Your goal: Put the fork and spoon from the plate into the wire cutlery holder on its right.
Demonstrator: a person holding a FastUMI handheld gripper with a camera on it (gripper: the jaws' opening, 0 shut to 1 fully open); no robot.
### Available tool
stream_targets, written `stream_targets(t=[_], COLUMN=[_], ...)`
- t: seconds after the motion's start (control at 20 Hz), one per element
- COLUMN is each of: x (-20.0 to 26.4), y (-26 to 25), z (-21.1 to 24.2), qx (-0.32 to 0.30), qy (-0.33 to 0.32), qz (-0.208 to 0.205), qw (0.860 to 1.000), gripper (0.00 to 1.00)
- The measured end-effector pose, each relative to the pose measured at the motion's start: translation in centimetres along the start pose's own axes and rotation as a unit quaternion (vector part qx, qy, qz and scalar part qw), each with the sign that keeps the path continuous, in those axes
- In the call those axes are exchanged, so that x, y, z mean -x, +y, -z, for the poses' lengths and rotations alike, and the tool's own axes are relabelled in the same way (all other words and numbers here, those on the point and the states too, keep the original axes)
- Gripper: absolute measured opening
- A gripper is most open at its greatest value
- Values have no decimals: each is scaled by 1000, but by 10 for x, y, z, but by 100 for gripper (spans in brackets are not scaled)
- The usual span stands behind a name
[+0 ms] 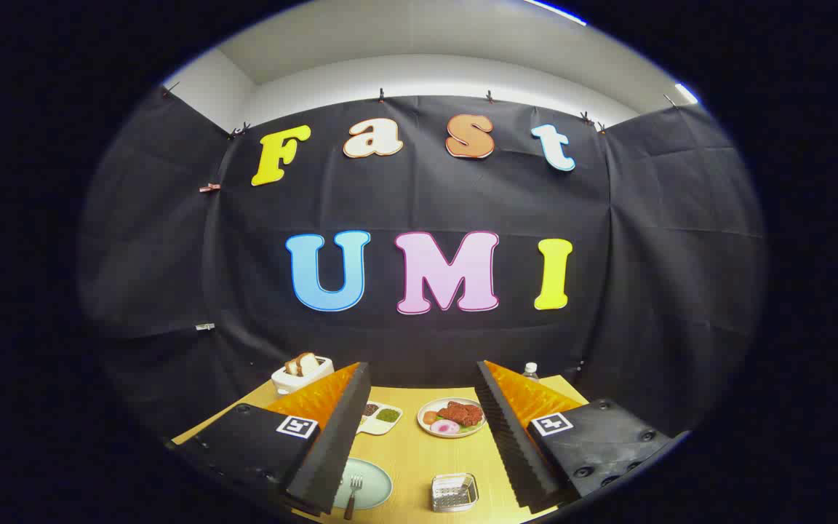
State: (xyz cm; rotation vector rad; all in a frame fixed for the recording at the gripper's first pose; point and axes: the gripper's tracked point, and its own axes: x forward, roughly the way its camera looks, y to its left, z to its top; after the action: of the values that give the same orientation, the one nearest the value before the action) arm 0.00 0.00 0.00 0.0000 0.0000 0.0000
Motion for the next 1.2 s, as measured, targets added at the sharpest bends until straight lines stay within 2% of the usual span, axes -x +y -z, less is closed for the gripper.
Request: stream_targets(t=[0.65, 0.9, 1.2], x=[-4, -7, -11], y=[1, 15, 19], z=[17, 24, 41], qx=[18, 16, 36], qy=[21, 31, 42], qz=[17, 7, 12], qw=[999, 999, 998], gripper=[91, 91, 92])
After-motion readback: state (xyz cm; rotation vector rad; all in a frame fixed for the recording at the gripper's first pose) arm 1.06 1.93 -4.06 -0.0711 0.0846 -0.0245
